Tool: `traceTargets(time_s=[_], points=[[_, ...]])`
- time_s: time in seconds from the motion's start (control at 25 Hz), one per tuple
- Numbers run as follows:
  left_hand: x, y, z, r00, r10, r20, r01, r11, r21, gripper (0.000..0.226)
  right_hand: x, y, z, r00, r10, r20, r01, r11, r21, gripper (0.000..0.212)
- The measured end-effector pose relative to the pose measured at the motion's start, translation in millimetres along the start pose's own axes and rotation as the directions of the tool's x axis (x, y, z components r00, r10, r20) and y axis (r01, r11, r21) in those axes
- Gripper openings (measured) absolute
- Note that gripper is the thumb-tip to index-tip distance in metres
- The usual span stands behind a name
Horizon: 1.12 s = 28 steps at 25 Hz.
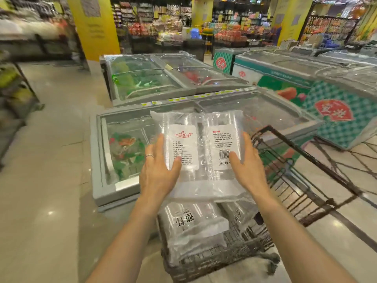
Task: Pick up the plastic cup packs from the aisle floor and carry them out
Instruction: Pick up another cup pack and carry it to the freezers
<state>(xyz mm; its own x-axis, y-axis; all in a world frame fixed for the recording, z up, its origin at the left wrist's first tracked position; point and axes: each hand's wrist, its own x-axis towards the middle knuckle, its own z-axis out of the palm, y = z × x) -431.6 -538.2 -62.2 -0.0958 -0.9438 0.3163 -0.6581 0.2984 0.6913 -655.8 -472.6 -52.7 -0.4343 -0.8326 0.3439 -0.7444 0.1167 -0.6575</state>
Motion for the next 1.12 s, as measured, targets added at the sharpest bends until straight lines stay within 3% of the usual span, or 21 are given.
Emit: traceTargets(time_s=[0.16,0.52,0.92,1.12], points=[[12,-13,52,0.989,-0.149,0.011,0.147,0.986,0.081,0.078,48,47,35,0.985,-0.048,0.164,0.040,0.998,0.052,0.063],[-1,-90,140,0.937,-0.343,0.060,0.334,0.935,0.123,0.075,66,137,145,0.885,0.042,0.464,-0.082,0.994,0.066,0.073],[-32,-170,197,0.821,-0.550,0.152,0.517,0.830,0.208,0.073,41,189,234,0.779,0.149,0.608,-0.146,0.988,-0.055,0.076],[-43,-177,207,0.849,-0.512,0.131,0.484,0.853,0.197,0.074,29,204,247,0.799,0.130,0.587,-0.145,0.989,-0.021,0.080]])
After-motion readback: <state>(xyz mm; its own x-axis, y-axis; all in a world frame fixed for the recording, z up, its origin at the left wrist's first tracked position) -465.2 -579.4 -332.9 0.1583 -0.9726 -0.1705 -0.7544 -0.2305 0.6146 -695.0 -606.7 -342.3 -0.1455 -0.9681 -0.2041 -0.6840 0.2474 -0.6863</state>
